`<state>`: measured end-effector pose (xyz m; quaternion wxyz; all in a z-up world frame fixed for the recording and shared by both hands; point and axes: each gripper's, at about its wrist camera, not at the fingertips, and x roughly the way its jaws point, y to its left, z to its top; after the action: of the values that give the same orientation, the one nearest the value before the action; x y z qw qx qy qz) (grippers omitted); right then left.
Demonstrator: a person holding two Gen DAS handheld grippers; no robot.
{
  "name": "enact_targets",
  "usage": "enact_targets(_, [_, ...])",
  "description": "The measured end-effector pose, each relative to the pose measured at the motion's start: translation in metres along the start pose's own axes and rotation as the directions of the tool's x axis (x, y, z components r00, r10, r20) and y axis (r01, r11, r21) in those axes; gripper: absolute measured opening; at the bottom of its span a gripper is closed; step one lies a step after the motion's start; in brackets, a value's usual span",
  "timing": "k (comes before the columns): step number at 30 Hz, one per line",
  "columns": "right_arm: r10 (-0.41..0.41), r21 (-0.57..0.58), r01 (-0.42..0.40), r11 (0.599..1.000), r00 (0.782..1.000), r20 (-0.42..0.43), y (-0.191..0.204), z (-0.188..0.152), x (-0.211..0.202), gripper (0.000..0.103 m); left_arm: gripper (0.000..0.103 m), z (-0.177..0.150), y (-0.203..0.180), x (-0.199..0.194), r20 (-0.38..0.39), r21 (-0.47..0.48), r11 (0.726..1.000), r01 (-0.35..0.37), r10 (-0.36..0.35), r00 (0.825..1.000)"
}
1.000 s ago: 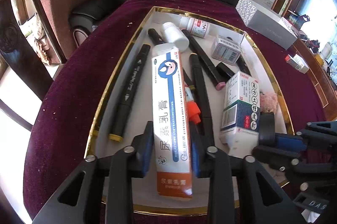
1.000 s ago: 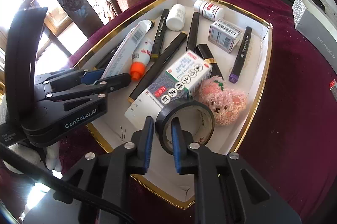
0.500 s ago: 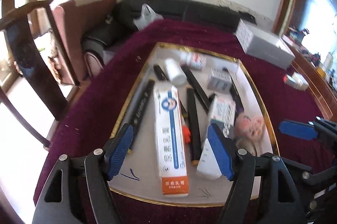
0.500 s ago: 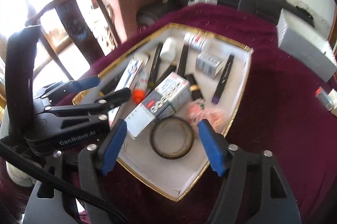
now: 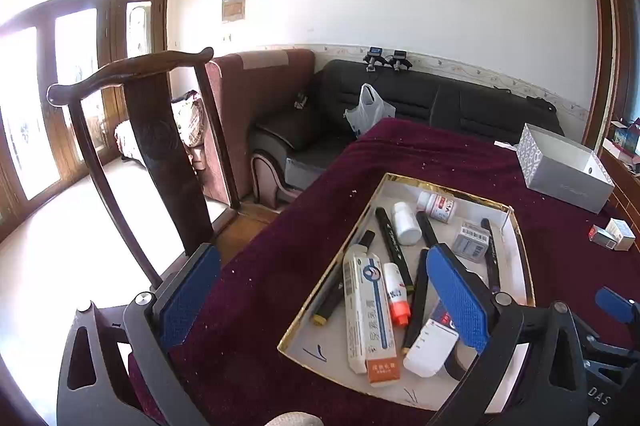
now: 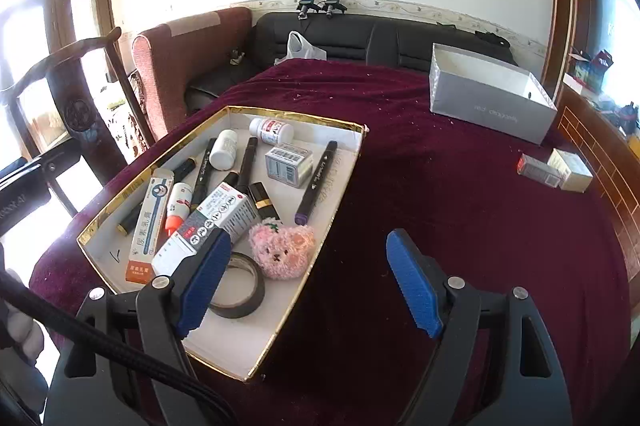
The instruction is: Organize objects
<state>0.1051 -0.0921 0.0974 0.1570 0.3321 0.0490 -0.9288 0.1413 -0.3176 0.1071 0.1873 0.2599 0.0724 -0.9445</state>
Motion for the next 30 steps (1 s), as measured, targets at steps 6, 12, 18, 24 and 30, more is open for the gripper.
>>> enact_targets(6, [-0.027,-0.019,0.028,0.999,0.999,0.025,-0.001,-0.001,-0.006,0.081,0.101,-0.004,-0.008,-0.006,-0.003,0.027,0.999,-0.044,0.044,0.999])
enact_targets(12, [-0.029,-0.047,0.031,0.998,0.999,0.046,0.002,-0.002,-0.010,0.081,0.101,-0.006,-0.014,-0.009,-0.023,0.032,0.999,-0.033,0.034,0.999])
enact_targets(18, [-0.030,-0.057,0.032,0.998,0.999,0.035,0.004,-0.005,-0.008,0.081,0.101,-0.009,-0.015,-0.006,-0.044,0.030,0.999,-0.023,0.025,0.999])
enact_targets(24, [-0.029,-0.074,0.030,0.997,0.999,0.024,0.009,-0.007,-0.005,0.081,0.101,-0.012,-0.015,0.002,-0.082,0.023,1.000,-0.018,0.020,0.996])
enact_targets(30, [-0.022,-0.101,0.023,0.995,1.000,0.007,0.016,-0.009,-0.001,0.081,0.101,-0.018,-0.011,0.007,-0.106,0.011,0.999,-0.038,0.039,0.994])
